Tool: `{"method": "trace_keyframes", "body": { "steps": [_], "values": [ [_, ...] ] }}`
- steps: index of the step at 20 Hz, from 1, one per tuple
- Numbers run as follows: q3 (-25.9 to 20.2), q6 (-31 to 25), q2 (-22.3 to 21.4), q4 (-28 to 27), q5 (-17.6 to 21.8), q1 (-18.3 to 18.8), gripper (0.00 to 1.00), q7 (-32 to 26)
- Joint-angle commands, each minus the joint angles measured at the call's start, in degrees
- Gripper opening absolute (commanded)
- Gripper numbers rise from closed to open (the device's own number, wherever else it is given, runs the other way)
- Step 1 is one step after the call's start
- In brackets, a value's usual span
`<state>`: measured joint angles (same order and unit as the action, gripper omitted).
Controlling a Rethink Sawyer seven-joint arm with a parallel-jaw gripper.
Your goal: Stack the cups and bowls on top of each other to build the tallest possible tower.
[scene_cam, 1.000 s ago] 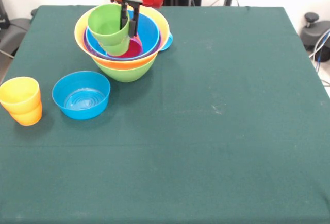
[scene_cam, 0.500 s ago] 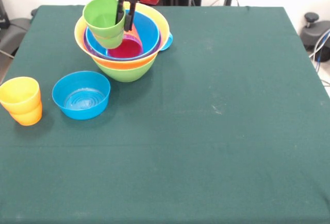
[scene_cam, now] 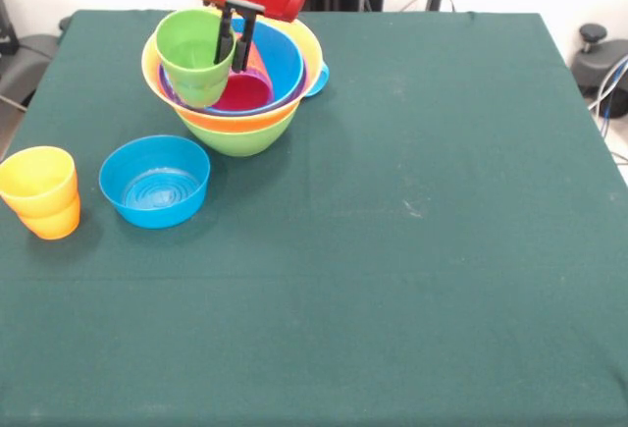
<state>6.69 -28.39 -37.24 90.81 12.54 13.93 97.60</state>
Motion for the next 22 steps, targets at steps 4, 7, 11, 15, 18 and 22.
{"method": "trace_keyframes", "body": {
  "steps": [4, 7, 11, 15, 18, 22],
  "values": [
    [-4.6, 5.1, 6.8, 2.1, 0.0, -0.2, 0.00, 6.9],
    [-4.5, 5.4, 6.7, 2.6, -0.3, -0.4, 0.00, 6.9],
    [-5.1, 5.4, 6.9, 2.5, -0.6, 0.0, 0.00, 6.2],
    [-6.0, 5.4, 7.0, 2.5, -1.0, 0.6, 0.00, 5.3],
    [-6.6, 5.4, 6.9, 2.9, -1.2, 1.1, 0.00, 4.9],
    [-7.2, 4.9, 6.8, 2.9, -1.6, 1.4, 0.00, 4.4]
  ]
}}
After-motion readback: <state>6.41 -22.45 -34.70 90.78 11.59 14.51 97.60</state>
